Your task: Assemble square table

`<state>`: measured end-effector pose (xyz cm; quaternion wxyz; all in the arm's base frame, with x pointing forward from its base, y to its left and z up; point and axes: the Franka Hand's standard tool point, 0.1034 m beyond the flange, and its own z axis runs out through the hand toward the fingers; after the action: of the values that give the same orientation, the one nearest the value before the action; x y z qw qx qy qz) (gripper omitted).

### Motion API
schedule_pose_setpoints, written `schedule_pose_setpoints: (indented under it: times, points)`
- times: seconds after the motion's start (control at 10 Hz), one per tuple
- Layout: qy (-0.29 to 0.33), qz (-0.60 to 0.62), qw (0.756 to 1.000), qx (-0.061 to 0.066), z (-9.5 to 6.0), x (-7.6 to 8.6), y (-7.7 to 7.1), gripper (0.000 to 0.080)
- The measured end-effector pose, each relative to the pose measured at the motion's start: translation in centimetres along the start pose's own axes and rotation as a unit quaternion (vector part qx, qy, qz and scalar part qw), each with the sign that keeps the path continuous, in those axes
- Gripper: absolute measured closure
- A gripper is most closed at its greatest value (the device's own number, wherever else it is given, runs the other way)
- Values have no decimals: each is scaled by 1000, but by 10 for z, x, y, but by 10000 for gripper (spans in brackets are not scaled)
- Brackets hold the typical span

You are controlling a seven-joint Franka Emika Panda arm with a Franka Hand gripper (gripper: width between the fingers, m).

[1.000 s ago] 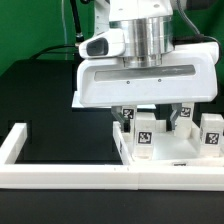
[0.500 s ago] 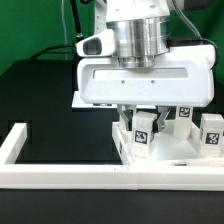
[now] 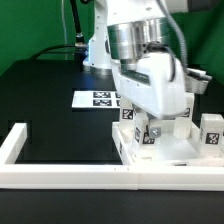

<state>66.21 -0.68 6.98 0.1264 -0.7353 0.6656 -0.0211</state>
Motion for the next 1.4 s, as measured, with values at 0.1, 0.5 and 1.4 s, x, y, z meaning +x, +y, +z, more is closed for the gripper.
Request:
schedule_pose_setpoints:
  times: [0.1, 0.5, 1.4]
  points:
    - [-1, -1, 1000, -1, 0, -2, 0, 505]
    - [6, -218, 976, -4, 0, 2, -2, 185]
    - [57, -680, 730, -35, -4, -7, -15, 150]
